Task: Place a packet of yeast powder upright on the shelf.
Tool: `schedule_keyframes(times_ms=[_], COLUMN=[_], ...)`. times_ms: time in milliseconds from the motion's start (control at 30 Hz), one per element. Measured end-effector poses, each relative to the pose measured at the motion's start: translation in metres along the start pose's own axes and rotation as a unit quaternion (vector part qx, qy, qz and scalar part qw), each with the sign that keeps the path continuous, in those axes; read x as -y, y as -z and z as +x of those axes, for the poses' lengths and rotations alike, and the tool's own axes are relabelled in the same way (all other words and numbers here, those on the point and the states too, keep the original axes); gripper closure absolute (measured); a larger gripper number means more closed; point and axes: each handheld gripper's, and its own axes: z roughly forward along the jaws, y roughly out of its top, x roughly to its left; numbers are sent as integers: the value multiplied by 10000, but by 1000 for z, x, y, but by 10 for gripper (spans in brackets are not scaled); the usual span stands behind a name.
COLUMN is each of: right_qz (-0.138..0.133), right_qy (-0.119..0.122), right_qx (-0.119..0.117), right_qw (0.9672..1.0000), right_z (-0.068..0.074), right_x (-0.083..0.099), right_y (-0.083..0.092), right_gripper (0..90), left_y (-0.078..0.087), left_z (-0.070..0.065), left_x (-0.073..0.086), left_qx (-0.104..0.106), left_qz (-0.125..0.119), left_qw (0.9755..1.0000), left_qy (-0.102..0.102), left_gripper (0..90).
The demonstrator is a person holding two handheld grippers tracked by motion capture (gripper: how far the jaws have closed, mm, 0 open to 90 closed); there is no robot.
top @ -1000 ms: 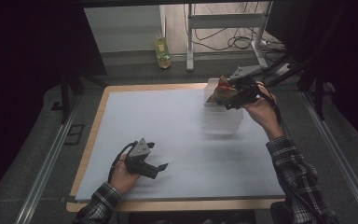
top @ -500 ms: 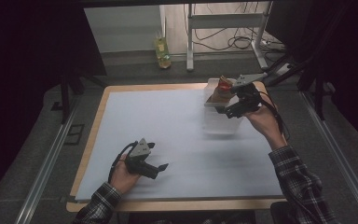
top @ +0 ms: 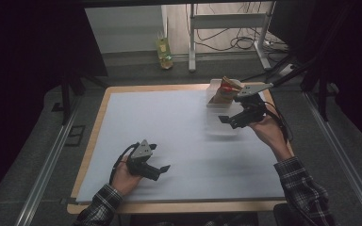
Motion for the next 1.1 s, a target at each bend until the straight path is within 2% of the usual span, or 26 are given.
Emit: schedule_keyframes(times_ms=[233,333,467,767,1100], right_qz=[138,20,-152,-233,5], right_qy=[85,38,-166,-125,2], right_qx=[1,-3,-94,31,4], right_qw=[9999,10000,9997,9996,10000], right_z=[9,10,11,12,18], right_x=[10,15,21,27,39], right_y=[-3,-2,-2,3,-4], right_gripper=[0,0,0,0,0], left_y=[0,1,1,2,4], left_z=[0,0,0,1,1], left_x=[0,0,1,0,1], left_qx=[-14,-13,-18,-33,-60], left_qz=[11,-2,-10,-14,-33], left_qw=[10000,10000,10000,10000,10000], left_qy=[-30,7,19,1,-1], left_gripper=[33,33,33,34,34])
